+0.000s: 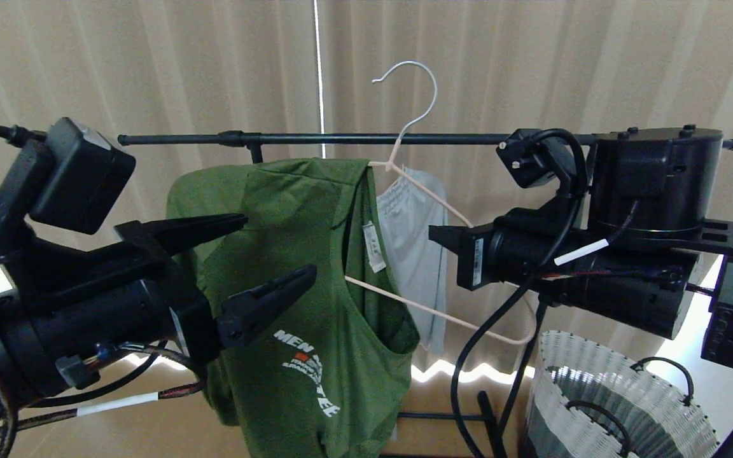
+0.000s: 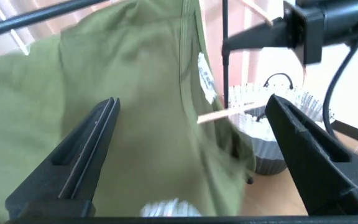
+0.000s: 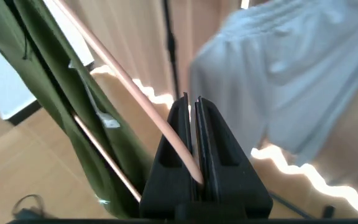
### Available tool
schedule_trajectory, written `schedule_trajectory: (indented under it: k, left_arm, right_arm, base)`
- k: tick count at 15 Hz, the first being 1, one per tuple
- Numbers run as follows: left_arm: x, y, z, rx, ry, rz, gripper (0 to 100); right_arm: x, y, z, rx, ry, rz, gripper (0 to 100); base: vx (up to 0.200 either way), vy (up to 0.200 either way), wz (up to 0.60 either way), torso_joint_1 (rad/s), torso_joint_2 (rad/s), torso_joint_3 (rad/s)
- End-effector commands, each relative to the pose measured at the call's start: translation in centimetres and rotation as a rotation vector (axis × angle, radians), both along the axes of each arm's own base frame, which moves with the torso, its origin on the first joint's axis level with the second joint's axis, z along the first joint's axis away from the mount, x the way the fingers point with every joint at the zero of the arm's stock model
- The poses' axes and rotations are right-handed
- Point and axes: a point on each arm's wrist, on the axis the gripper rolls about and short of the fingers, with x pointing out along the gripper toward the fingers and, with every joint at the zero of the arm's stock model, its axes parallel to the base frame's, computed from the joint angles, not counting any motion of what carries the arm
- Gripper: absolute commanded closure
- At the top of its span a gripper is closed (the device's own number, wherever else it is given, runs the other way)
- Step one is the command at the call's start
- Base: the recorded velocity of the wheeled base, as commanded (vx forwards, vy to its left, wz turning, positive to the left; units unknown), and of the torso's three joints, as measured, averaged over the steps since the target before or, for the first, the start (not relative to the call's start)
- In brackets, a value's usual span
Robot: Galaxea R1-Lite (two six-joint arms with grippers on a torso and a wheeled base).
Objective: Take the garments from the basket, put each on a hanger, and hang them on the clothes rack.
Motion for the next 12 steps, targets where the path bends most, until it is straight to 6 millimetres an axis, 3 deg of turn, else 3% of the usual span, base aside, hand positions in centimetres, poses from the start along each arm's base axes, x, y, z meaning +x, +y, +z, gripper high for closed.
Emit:
schedule_trajectory:
  k: [1,6,9,12]
  left_arm:
    - [-0.7,0.5,0.2,-0.009,-0.015,0.001,0]
    - [-1.7,1.4,-0.7,0.07,-0.065,0.0,0]
    - [-1.3,1.2,0.1,0.074,-0.098,0.006,0]
    - [-0.1,0.2,0.3,0.153,-0.154,-0.001,0]
  right_arm:
    - [-0.2,-1.3,0.4,-0.003,-0.014,-0.025,100]
    - [-1.6,-3.9,-0.1,-0.049,-0.025,-0.056,100]
    - [-3.0,-6.0,-1.5,-0.114,-0.014,-0.079,100]
    - [-3.4,-6.6,-2.3,-0.161,-0.012,-0.078,100]
  base:
    - [0.0,0.0,0.0,0.0,0.0,0.0]
    - [0.0,0.0,0.0,0.0,0.0,0.0]
    - [0.0,0.0,0.0,0.0,0.0,0.0]
    - [0.0,0.0,0.0,0.0,0.0,0.0]
